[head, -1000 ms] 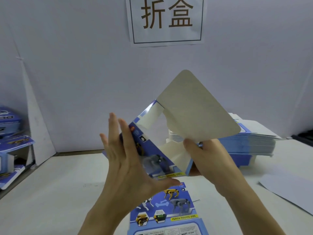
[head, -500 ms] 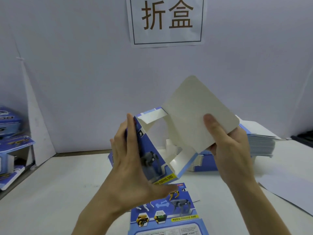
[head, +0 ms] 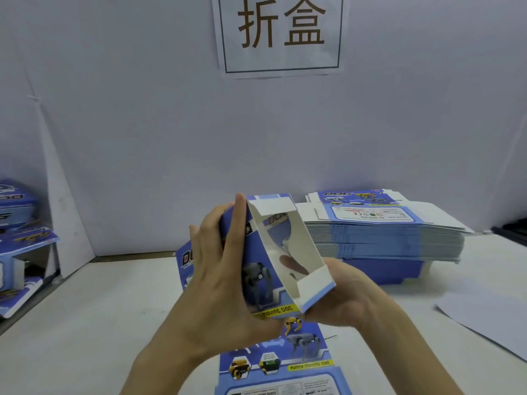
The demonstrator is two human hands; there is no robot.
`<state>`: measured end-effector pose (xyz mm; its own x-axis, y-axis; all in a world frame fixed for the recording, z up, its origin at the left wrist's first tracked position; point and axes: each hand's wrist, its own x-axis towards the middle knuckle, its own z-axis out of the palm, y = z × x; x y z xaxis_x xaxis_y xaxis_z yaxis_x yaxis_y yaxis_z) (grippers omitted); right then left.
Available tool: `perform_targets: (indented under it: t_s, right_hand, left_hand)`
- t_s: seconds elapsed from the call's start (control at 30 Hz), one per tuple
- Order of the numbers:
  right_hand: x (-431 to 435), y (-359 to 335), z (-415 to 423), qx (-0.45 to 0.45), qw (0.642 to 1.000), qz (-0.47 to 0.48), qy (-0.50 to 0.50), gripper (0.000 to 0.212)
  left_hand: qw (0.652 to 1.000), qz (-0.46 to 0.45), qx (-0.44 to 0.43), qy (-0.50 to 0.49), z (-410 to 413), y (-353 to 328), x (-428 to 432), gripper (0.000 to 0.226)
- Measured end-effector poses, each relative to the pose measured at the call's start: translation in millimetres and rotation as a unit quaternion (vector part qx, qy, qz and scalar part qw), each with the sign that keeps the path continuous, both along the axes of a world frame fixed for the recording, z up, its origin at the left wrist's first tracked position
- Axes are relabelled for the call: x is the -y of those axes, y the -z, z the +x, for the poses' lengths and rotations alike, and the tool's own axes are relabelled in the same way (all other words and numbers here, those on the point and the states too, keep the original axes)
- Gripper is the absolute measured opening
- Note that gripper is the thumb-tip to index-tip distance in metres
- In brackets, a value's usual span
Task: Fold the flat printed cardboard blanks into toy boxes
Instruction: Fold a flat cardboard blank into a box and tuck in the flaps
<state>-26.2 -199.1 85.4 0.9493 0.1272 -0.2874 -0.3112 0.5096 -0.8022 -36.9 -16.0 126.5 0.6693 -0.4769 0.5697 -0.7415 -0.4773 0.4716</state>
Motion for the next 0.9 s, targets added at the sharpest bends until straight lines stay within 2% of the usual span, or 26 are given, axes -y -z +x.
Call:
perform_targets:
  t_s: [0.03, 0.13, 0.23, 0.33, 0.4, 0.5, 0.67, 0.73, 0.77, 0.8, 0.9]
  right_hand:
    - [-1.6, -2.3, -0.1, 0.017, 0.999, 0.012, 0.042, 0.021]
    - [5.2, -9.1, 2.8, 0.106, 0.969, 0.042, 0.22, 0.016]
    - [5.3, -15.0, -2.9, 0.263, 0.905, -0.101, 0.318, 0.017]
    - [-0.3, -17.0, -8.8, 0.349, 0.826, -0.205, 0.392, 0.023]
    - [-3.2, -16.7, -10.4, 0.38, 0.803, -0.211, 0.408, 0.034]
    - [-4.2, -16.9, -13.3, 0.404, 0.793, -0.199, 0.411, 0.04]
    - [-2.8, -12.9, -15.2, 0.471, 0.697, -0.329, 0.429, 0.035]
    - [-4.1, -13.5, -15.9, 0.484, 0.674, -0.358, 0.428, 0.032]
    - [-4.9, -14.9, -16.4, 0.492, 0.677, -0.352, 0.42, 0.031]
    - [-5.1, -16.4, -17.0, 0.495, 0.701, -0.317, 0.403, 0.029]
    - [-5.1, -27.8, -21.4, 0.43, 0.843, -0.111, 0.305, 0.03]
  left_hand:
    - [0.998, 0.036, 0.045, -0.003, 1.9, 7.0, -7.9, 0.139]
    - [0.992, 0.024, 0.116, -0.048, 17.9, 18.8, -21.6, 0.13]
    - [0.992, 0.001, 0.107, -0.059, 21.5, 16.3, -26.1, 0.127]
    - [0.995, 0.0, 0.089, -0.045, 20.9, 15.7, -29.7, 0.126]
    - [0.995, -0.001, 0.092, -0.042, 20.0, 15.6, -30.3, 0.126]
    - [0.995, -0.005, 0.091, -0.045, 17.6, 13.8, -30.2, 0.127]
    - [0.989, 0.02, 0.133, -0.066, 13.1, 12.8, -26.0, 0.129]
    - [0.983, 0.041, 0.163, -0.076, 13.5, 13.1, -23.4, 0.127]
    - [0.982, 0.046, 0.166, -0.079, 13.8, 12.5, -23.3, 0.127]
    - [0.982, 0.051, 0.165, -0.082, 14.8, 11.8, -24.0, 0.126]
    - [0.982, 0.063, 0.164, -0.075, 18.5, 11.5, -30.0, 0.126]
